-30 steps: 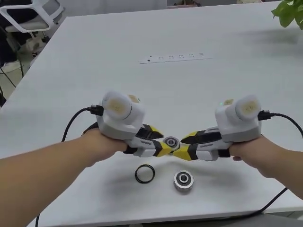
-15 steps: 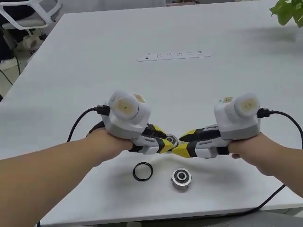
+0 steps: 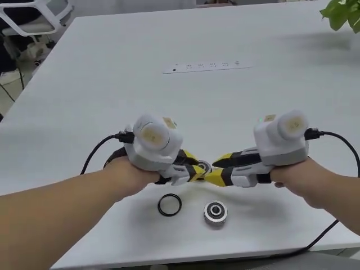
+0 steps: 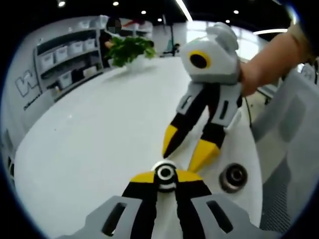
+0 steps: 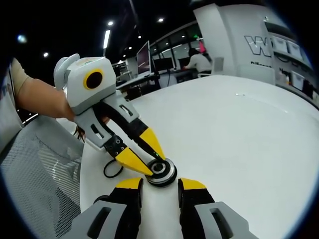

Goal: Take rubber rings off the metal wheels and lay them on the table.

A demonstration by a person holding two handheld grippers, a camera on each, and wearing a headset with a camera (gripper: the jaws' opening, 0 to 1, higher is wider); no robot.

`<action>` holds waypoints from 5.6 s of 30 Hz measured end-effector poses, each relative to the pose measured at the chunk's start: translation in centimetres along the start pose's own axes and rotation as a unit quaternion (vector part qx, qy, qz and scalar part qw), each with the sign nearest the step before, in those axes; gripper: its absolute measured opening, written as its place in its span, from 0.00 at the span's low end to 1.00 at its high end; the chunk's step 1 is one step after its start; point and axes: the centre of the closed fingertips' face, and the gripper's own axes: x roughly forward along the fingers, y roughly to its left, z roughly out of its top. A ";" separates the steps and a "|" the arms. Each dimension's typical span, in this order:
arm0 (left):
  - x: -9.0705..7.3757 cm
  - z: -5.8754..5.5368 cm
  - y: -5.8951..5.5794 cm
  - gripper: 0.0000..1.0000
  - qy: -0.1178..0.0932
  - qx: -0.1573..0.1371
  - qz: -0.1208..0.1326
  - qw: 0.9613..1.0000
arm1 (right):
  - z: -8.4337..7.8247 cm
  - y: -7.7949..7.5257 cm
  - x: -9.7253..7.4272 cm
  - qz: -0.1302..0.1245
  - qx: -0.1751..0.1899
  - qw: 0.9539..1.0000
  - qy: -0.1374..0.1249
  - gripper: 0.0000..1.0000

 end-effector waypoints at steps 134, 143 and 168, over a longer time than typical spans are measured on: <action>-6.9 1.1 -0.9 0.46 -0.069 -0.032 0.004 0.997 | 4.3 1.0 -1.2 0.023 0.112 0.989 -0.090 0.00; -9.9 0.5 -0.6 0.58 -0.083 -0.046 0.019 0.995 | 4.8 2.0 -0.9 0.037 0.111 0.989 -0.088 0.00; -13.7 -2.5 -2.1 0.80 -0.074 -0.047 0.019 0.996 | 2.7 6.9 1.9 0.108 0.104 0.989 -0.010 0.00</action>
